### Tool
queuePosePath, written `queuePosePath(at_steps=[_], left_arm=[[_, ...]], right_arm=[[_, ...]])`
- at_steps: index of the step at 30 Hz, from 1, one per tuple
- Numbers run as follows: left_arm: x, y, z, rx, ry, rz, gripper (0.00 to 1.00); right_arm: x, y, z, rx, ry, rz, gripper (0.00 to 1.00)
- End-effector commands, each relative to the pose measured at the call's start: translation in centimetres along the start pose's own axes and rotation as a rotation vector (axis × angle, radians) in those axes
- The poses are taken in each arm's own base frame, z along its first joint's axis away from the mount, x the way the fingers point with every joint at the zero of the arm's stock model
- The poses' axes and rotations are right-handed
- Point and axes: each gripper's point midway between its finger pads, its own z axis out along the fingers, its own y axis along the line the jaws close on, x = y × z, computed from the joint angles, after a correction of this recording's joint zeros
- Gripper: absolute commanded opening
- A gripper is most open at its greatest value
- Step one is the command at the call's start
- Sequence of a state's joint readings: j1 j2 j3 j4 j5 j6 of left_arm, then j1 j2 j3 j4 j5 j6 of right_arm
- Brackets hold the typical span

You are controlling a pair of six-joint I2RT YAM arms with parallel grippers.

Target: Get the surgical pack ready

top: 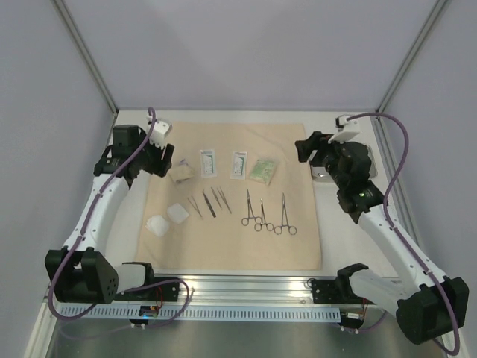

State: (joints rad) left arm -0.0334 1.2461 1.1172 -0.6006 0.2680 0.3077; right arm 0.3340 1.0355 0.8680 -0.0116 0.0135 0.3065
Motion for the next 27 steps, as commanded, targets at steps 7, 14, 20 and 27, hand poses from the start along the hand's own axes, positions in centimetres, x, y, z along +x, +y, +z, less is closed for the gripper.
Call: queuePosePath(at_steps=[7,14,20,27], left_arm=[[15.2,-0.3,-5.1,0.155,0.555,-0.215,0.61],[18.5,-1.6,-2.8,0.315,0.652,-0.201,0.5],[19.0,-0.8,-0.7,0.293,0.65,-0.209,0.51],[20.7,-1.3,1.7,0.275,0.733,-0.142,0.51]], right_arm=[[10.2,9.4,-0.7,-0.272,0.338,-0.094,0.68],[14.6,11.4,-0.5,-0.366,0.439,-0.107,0.66],[16.8,11.4,-0.1,-0.379,0.496,-0.105,0.64],[17.8,11.6,0.2,-0.387,0.527,-0.1,0.63]])
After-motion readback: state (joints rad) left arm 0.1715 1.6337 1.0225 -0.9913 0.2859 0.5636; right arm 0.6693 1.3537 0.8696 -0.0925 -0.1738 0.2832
